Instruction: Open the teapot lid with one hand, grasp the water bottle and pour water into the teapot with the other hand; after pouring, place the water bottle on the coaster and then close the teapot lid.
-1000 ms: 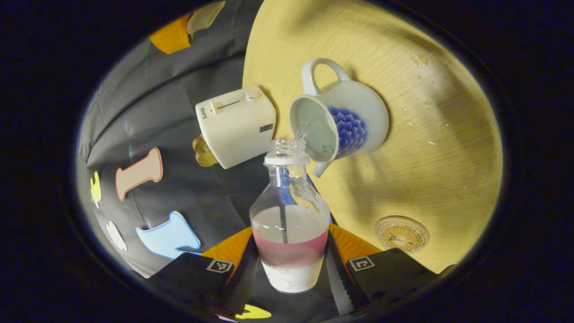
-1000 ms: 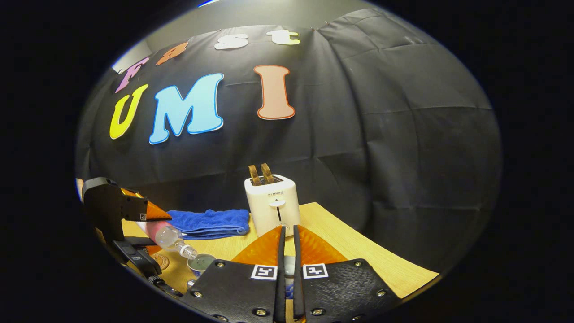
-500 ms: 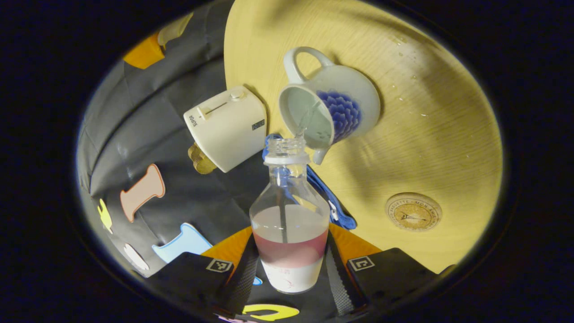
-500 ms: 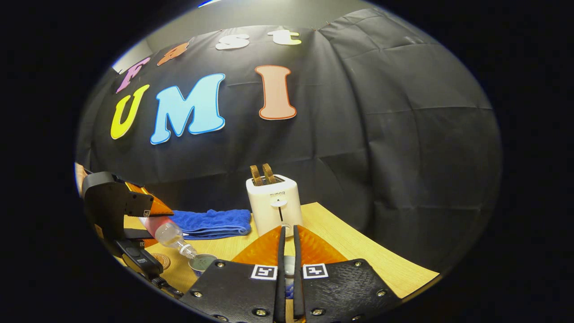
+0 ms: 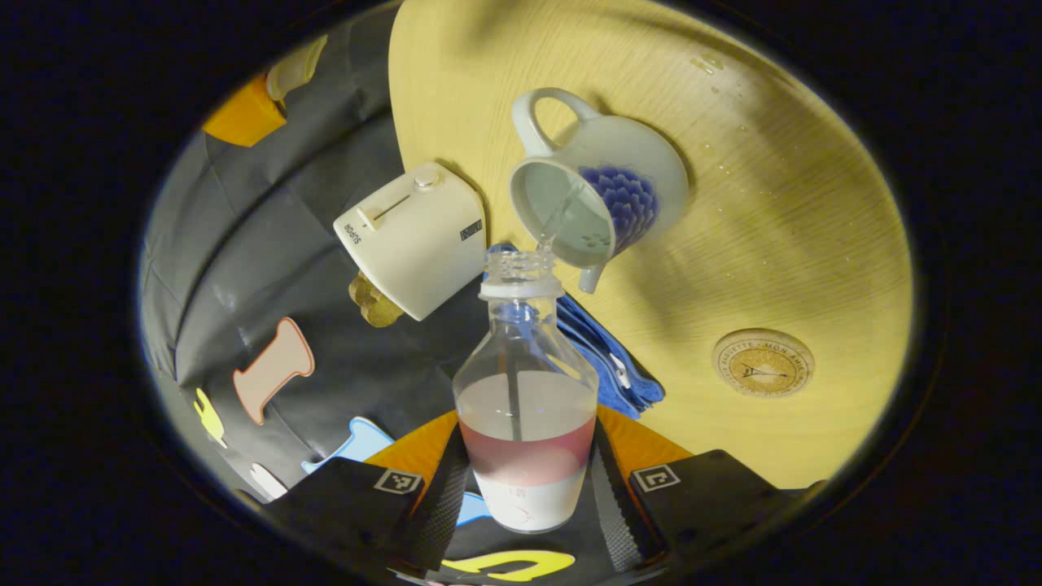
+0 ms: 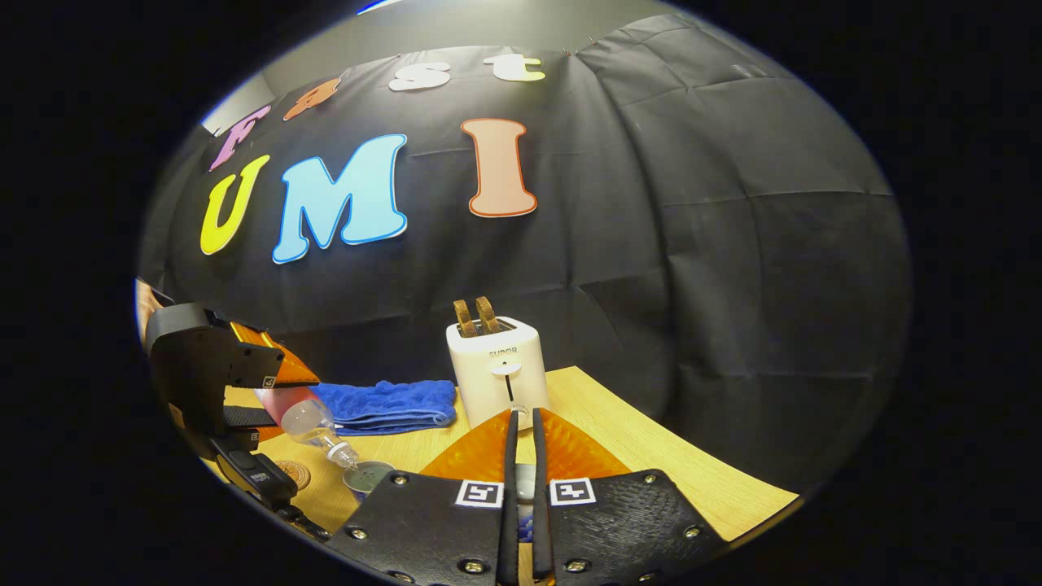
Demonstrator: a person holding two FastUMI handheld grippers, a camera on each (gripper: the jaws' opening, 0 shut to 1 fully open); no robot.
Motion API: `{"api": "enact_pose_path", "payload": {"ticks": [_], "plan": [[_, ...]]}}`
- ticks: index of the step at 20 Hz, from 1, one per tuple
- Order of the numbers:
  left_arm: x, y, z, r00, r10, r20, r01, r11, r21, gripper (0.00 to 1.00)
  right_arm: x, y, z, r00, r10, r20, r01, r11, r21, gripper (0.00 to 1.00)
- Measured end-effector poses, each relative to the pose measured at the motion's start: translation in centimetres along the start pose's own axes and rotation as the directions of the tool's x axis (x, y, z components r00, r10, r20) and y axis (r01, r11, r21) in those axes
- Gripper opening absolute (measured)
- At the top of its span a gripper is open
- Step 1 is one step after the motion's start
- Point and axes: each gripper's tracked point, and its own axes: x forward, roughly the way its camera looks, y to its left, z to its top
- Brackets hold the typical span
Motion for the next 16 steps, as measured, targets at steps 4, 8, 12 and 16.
{"api": "enact_pose_path", "payload": {"ticks": [4, 8, 12, 16], "plan": [[-0.2, 0.5, 0.2, 1.0, 0.006, -0.01, -0.006, 0.999, 0.036, 0.84, -0.1, 0.1, 0.1, 1.0, 0.002, 0.002, -0.002, 1.0, -0.002, 0.07], [-0.5, 1.0, -0.1, 0.999, 0.011, -0.033, -0.009, 0.997, 0.073, 0.84, -0.1, -0.2, 0.2, 1.0, -0.003, 0.001, 0.003, 1.0, 0.003, 0.07], [-0.7, 1.1, -0.3, 0.999, 0.012, -0.046, -0.008, 0.995, 0.095, 0.84, -0.2, -0.2, 0.1, 1.0, -0.002, 0.0, 0.002, 1.0, 0.009, 0.07], [-0.7, 1.2, -0.3, 0.999, 0.013, -0.052, -0.008, 0.994, 0.107, 0.84, 0.0, -0.2, 0.0, 1.0, 0.0, -0.002, 0.0, 1.0, 0.007, 0.07]]}}
